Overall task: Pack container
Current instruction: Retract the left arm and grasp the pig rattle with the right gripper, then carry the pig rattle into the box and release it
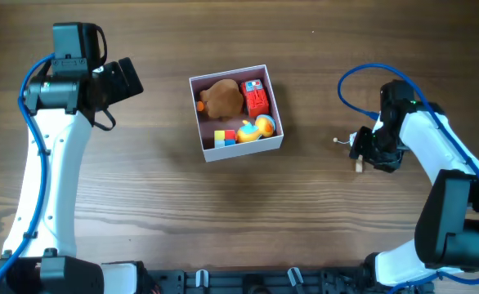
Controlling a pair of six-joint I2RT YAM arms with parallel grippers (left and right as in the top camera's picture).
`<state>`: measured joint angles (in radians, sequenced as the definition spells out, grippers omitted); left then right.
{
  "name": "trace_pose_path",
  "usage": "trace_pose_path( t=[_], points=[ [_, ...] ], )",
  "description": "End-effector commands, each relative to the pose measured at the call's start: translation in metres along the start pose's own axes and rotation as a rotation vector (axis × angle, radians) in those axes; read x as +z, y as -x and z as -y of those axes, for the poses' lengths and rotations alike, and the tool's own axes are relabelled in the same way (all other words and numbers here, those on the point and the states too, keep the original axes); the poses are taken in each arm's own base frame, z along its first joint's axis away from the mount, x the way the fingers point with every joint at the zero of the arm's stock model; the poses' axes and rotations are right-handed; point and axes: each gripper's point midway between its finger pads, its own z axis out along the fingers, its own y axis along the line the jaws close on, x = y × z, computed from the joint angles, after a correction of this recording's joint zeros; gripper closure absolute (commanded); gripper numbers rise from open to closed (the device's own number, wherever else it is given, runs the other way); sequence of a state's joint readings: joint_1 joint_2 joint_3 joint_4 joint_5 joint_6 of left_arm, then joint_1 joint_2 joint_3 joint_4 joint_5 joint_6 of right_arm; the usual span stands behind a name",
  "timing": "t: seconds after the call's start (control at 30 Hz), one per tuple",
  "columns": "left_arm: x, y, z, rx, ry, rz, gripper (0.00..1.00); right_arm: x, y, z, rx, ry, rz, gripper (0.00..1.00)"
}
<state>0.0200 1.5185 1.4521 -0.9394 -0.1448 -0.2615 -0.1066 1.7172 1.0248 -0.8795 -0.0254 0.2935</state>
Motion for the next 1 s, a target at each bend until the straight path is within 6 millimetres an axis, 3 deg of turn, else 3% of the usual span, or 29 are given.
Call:
trace_pose_path(
  t=[0.0, 0.17, 0.37, 0.47, 0.6, 0.7, 0.8, 0.9, 0.97],
  points=[
    [0.001, 0.000, -0.002, -0.020, 0.007, -0.002, 0.00, 0.005, 0.002, 0.001, -0.022, 0.001, -0.001, 0.44],
    [0.001, 0.000, -0.002, -0.020, 0.007, -0.002, 0.00, 0.008, 0.005, -0.001, -0.077, 0.004, 0.008, 0.44],
    [0.001, 0.000, -0.002, -0.020, 0.007, -0.002, 0.00, 0.032, -0.001, -0.003, -0.079, 0.012, -0.065, 0.49],
    [0.001, 0.000, -0.002, -0.020, 0.007, -0.002, 0.00, 0.042, -0.005, -0.002, -0.074, 0.003, -0.100, 0.59],
    [0.001, 0.000, -0.002, -0.020, 0.007, -0.002, 0.00, 0.042, -0.006, -0.002, -0.066, 0.002, -0.104, 0.90],
    [0.001, 0.000, -0.002, -0.020, 0.007, -0.002, 0.00, 0.042, -0.005, -0.002, -0.048, 0.001, -0.104, 0.95],
    [0.001, 0.001, -0.002, -0.020, 0.006, -0.002, 0.00, 0.034, 0.000, -0.004, -0.049, 0.005, -0.087, 0.96],
    [0.001, 0.001, -0.002, -0.020, 0.006, -0.002, 0.00, 0.003, 0.016, -0.010, -0.056, 0.027, -0.009, 0.96],
    [0.001, 0.000, -0.002, -0.020, 0.007, -0.002, 0.00, -0.031, 0.027, -0.030, -0.087, 0.090, 0.069, 0.96]
  ],
)
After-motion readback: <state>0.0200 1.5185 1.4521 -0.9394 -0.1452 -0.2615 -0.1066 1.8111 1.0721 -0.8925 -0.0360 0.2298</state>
